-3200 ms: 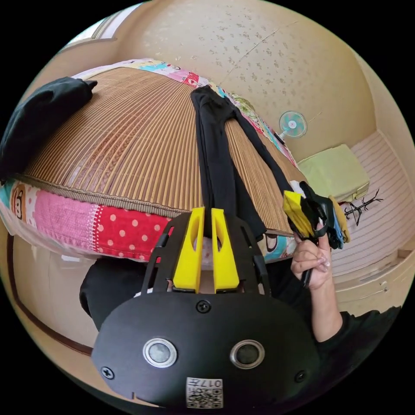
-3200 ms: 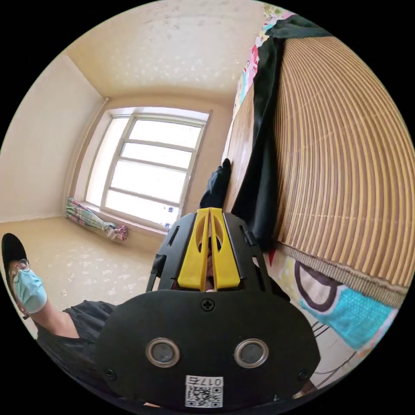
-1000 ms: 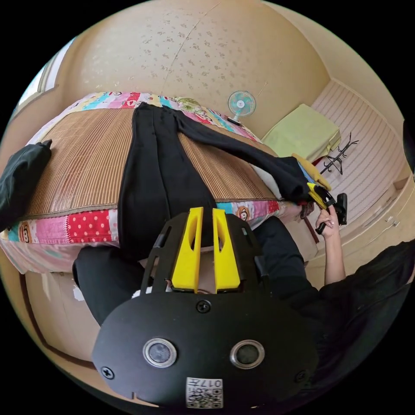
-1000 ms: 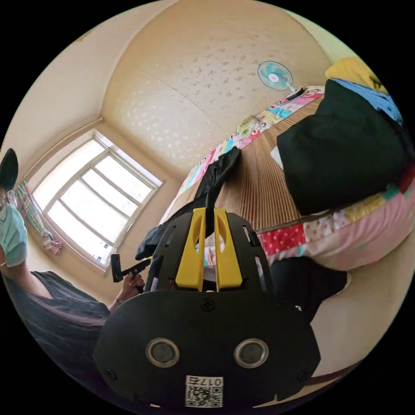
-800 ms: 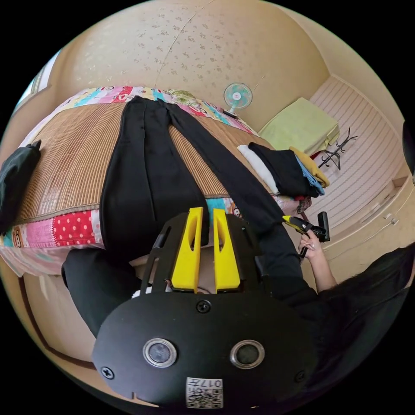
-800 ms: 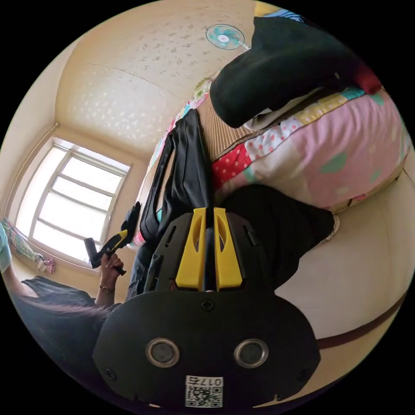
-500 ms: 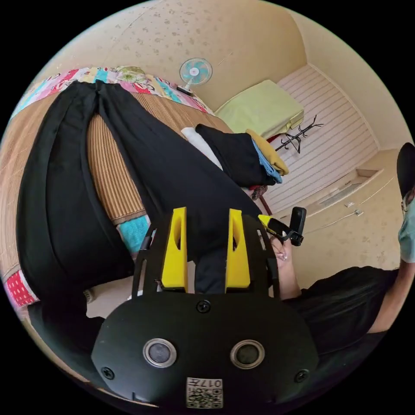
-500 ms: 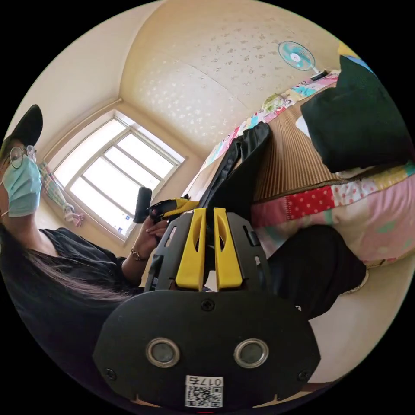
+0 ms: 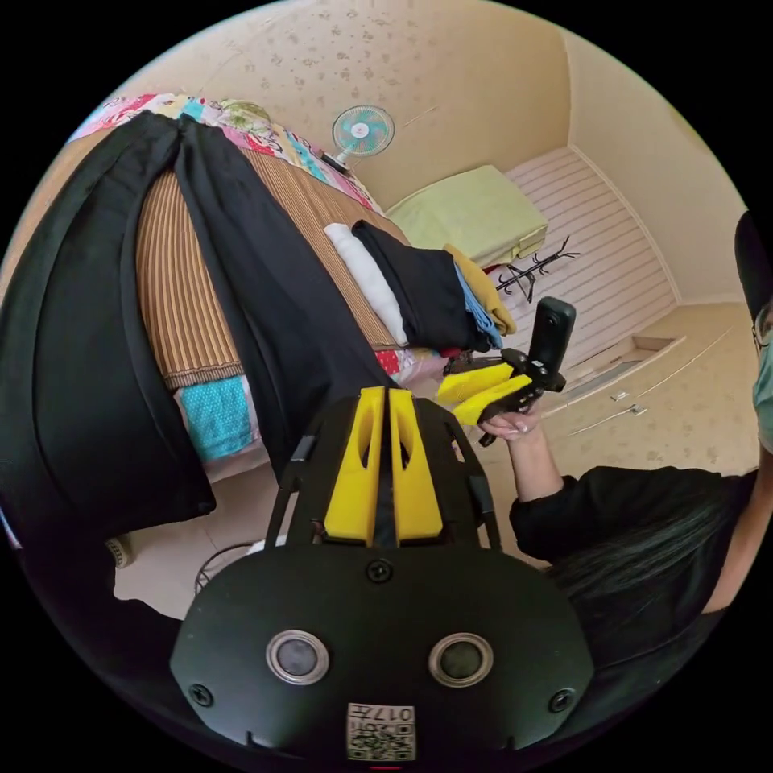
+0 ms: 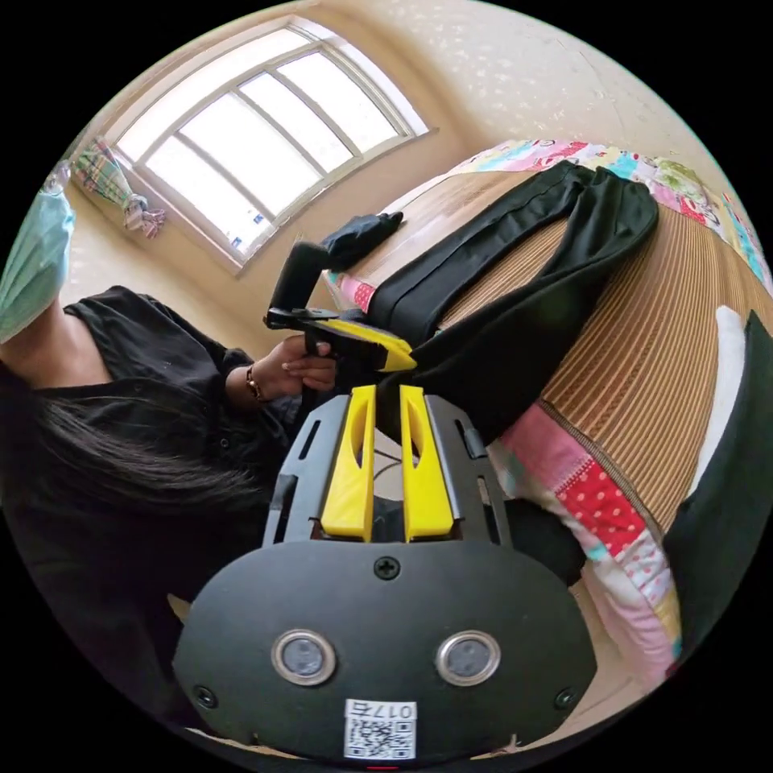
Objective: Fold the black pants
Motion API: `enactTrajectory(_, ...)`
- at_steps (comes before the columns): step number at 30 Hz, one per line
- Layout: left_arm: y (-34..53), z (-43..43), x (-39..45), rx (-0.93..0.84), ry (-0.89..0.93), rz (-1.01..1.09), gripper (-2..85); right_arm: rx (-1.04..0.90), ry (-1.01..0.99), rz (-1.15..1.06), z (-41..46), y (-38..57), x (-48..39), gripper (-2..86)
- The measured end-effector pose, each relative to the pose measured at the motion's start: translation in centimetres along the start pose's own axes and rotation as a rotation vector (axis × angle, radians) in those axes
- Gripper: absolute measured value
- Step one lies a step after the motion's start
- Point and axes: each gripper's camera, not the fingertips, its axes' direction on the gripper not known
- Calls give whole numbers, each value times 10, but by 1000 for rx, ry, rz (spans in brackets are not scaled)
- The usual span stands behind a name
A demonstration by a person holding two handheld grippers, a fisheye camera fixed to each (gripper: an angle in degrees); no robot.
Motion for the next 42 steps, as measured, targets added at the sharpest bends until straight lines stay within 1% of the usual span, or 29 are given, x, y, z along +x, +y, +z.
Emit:
enactTrajectory(2,6,-20,-7,14,-2,7,-8,77,106,89,-19,-52,54,83)
enactTrajectory(3,8,-24,-9,15,-4,9,-8,81,122,124,-20,-66,73,91)
enactTrajectory(5,14,-39,-21,35,4,11,-8,33,170,316,-1,-120,165,113)
enactTrajectory(6,15,-42,-25,41,15,4,-8,44,134,361,5,-131,188,116)
enactTrajectory(7,17,-44,-36,39,58,-32,-8,94,33,444,17,-149,231,120)
enactTrajectory(8,19,-46,-44,35,103,-68,-9,174,-27,531,25,-164,268,123)
enactTrajectory(9,20,-49,-47,37,114,-76,-9,214,-36,573,28,-170,283,124)
enactTrajectory(10,22,-57,-50,44,111,-79,-9,267,-4,649,35,-184,310,125)
enactTrajectory(11,23,-66,-52,52,97,-77,-9,295,71,729,41,-196,331,126)
enactTrajectory(13,26,-81,-58,71,101,-84,-9,299,121,788,55,-213,354,120)
enactTrajectory(15,29,-94,-66,90,131,-92,-9,306,121,810,66,-232,366,96)
enactTrajectory(17,36,-113,-81,116,164,-110,-9,338,129,778,74,-262,361,48)
enactTrajectory(18,39,-119,-85,123,167,-113,-9,334,148,757,76,-272,356,43)
enactTrajectory(19,46,-131,-92,138,164,-124,-9,319,230,706,79,-295,339,35)
enactTrajectory(20,55,-146,-100,163,158,-136,-9,288,380,647,87,-322,313,31)
enactTrajectory(21,61,-154,-104,179,155,-144,-9,275,446,603,93,-336,297,29)
enactTrajectory(22,73,-172,-111,214,138,-166,-9,259,528,492,109,-363,264,27)
enactTrajectory(23,85,-191,-117,243,116,-178,-9,259,561,387,128,-387,230,26)
enactTrajectory(25,105,-219,-121,286,66,-199,-8,267,554,269,160,-419,186,26)
enactTrajectory(26,118,-236,-122,310,37,-213,-7,269,514,232,181,-437,166,27)
enactTrajectory(27,125,-244,-122,321,21,-224,-7,269,484,227,191,-445,159,28)
enactTrajectory(29,154,-279,-126,384,-81,-286,-4,225,362,235,234,-469,148,35)
enactTrajectory(30,160,-287,-128,398,-117,-304,-3,197,347,242,245,-473,148,38)
enactTrajectory(31,171,-300,-134,398,-206,-351,2,144,350,259,261,-475,148,45)
enactTrajectory(32,178,-310,-143,366,-290,-414,8,127,376,266,270,-469,145,52)
enactTrajectory(33,182,-316,-147,356,-319,-435,19,130,380,265,270,-464,143,54)
enactTrajectory(36,195,-345,-159,393,-370,-443,64,129,257,240,252,-426,125,68)
enactTrajectory(38,182,-356,-170,377,-397,-394,82,106,208,195,229,-373,104,83)
enactTrajectory(42,128,-340,-197,272,-384,-304,100,97,276,230,198,-274,79,91)
